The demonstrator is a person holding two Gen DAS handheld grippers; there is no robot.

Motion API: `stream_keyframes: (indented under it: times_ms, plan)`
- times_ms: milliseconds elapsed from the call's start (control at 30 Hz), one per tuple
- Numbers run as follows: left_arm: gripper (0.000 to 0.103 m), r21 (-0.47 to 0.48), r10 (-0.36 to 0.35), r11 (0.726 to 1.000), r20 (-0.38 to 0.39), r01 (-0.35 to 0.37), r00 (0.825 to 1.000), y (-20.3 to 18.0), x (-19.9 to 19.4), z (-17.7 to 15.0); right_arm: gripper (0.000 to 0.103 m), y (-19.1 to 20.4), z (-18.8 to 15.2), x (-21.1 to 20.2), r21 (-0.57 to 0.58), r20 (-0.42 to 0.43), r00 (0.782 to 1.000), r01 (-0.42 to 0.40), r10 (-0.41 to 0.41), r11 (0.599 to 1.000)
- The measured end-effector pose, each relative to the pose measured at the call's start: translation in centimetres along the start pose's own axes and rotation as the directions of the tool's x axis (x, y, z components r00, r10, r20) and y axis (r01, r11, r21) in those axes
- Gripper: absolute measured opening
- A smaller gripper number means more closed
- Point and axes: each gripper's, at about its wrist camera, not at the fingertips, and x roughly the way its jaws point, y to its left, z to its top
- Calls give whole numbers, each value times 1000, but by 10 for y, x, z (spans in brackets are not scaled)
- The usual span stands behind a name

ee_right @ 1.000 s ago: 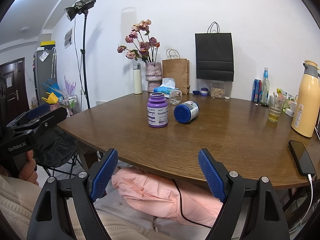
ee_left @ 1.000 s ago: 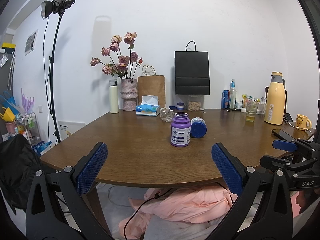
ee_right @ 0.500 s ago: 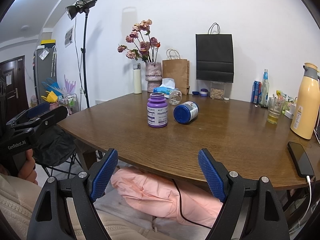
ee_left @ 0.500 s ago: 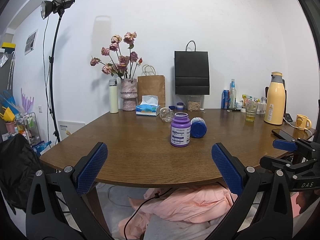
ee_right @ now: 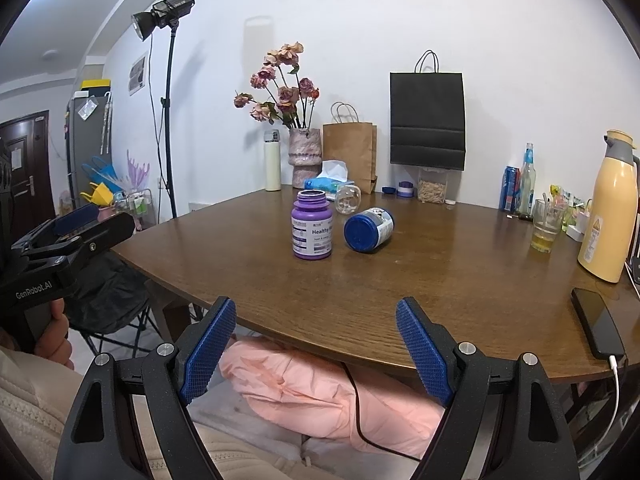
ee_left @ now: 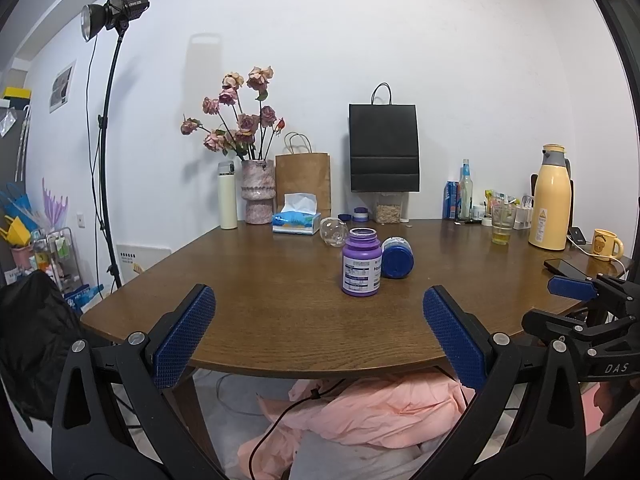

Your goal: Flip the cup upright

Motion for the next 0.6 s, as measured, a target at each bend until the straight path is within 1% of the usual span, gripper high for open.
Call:
stream_keyframes:
  times_ms: [600]
  plan:
    - [103, 0, -1, 1000, 0, 1, 1000, 0, -1, 0, 87, 0, 2, -1, -1, 1, 1000, 0, 0, 1000]
